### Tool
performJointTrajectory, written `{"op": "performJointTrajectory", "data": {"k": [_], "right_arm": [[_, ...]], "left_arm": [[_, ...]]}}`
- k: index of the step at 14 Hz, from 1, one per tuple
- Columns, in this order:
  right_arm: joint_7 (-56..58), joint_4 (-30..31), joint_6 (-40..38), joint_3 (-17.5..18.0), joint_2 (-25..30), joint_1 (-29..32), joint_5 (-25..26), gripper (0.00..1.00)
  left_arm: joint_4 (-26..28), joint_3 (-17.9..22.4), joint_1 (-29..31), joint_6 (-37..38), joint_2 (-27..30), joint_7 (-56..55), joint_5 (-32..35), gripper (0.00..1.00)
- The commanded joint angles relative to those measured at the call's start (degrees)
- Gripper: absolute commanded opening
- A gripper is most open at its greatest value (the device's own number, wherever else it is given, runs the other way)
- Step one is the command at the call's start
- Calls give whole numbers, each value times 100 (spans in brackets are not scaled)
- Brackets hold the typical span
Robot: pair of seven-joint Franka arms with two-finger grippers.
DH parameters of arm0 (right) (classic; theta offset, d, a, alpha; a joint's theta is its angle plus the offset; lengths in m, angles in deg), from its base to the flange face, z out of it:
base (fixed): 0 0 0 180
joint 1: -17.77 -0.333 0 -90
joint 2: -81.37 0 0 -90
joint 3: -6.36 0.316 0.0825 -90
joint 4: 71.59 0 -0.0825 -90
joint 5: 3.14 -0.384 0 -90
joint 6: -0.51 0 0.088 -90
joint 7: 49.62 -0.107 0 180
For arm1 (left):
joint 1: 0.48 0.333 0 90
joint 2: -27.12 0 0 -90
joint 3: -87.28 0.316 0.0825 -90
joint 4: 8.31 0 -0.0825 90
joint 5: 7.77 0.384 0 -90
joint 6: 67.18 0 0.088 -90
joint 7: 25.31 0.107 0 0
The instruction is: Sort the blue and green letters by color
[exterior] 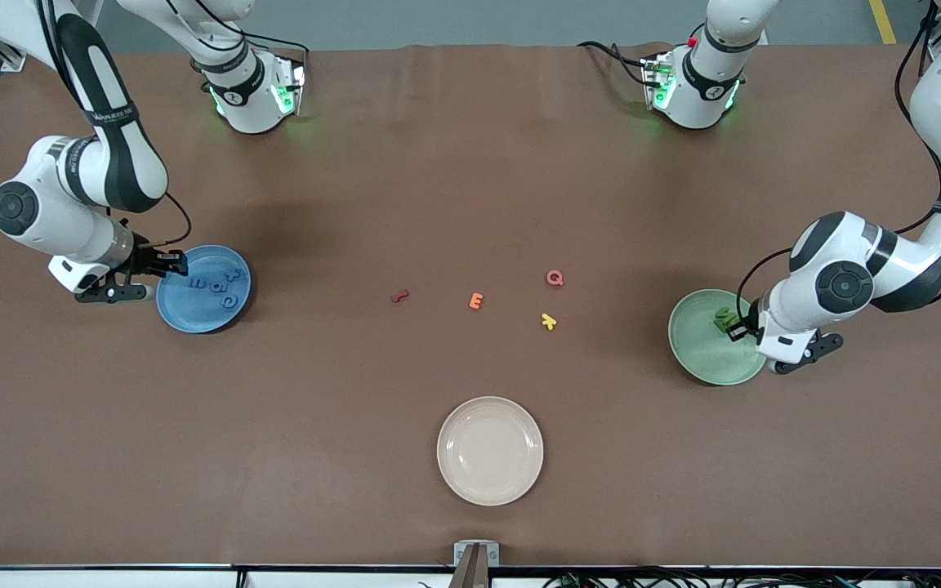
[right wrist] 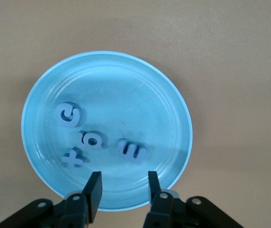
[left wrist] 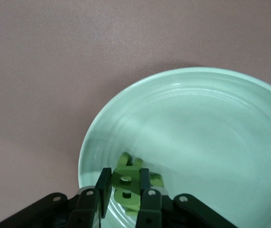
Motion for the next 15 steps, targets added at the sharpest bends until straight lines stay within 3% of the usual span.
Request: {"op": "performJointTrajectory", "data": {"k": [1, 5, 11, 13, 15], "right_arm": [[29, 171, 79, 65, 192, 70, 2, 100], [-32, -108, -201, 83, 201, 26, 2, 100], [-24, -2611, -2941, 92, 61, -9, 72, 100], [-32, -3358, -3557, 92, -88, -97, 265, 100], [-181, -3694, -3762, 92, -107, -158, 275, 100]], "left_arm": [[61, 17, 33, -126, -29, 53, 120, 7], [61, 17, 6, -239, -82, -70, 120, 9], [43, 17, -46, -293, -117, -79, 120, 13], [26, 17, -64, -302, -126, -79, 120, 13], [34, 17, -73, -328, -126, -79, 111, 13]]}}
